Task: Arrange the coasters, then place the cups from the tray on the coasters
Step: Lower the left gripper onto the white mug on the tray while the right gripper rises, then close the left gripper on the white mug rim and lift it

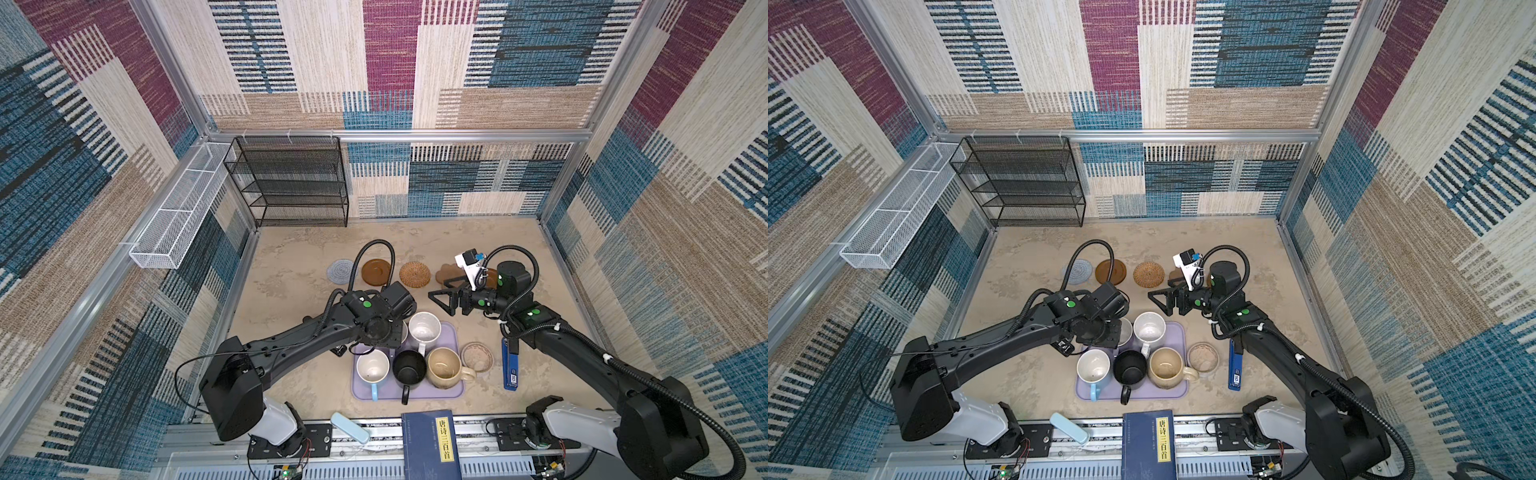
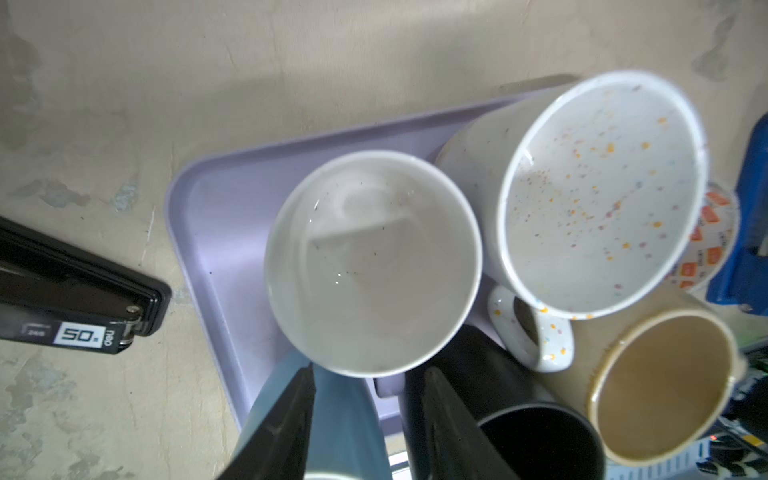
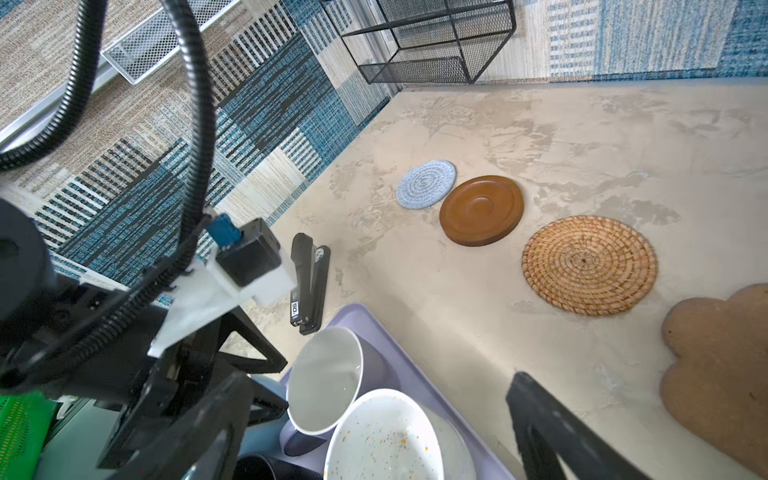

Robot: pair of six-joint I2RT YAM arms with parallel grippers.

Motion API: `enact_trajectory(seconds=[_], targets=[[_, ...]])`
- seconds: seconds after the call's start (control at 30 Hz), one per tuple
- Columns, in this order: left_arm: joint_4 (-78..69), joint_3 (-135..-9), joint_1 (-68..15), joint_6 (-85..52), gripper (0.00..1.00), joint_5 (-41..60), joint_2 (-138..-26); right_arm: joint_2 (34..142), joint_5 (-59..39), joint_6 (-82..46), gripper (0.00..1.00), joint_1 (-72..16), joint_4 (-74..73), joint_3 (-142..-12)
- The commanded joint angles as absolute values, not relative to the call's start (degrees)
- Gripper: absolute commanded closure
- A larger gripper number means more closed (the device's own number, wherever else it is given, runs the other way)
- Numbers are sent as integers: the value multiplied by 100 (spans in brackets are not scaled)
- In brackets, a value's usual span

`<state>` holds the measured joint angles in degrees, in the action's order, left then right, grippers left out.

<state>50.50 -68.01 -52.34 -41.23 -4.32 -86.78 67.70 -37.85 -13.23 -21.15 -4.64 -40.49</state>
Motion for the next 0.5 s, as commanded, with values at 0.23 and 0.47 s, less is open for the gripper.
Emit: enact_trajectory(seconds=[0.23, 0.47], targets=[[5173, -6647, -5424, -4559, 55, -643, -8763, 6710, -3249, -1346, 2, -2122, -519, -4004], [5030, -6610, -5494, -4645, 56, -821, -8787, 6575, -3093, -1371, 1, -2118, -545, -3946]])
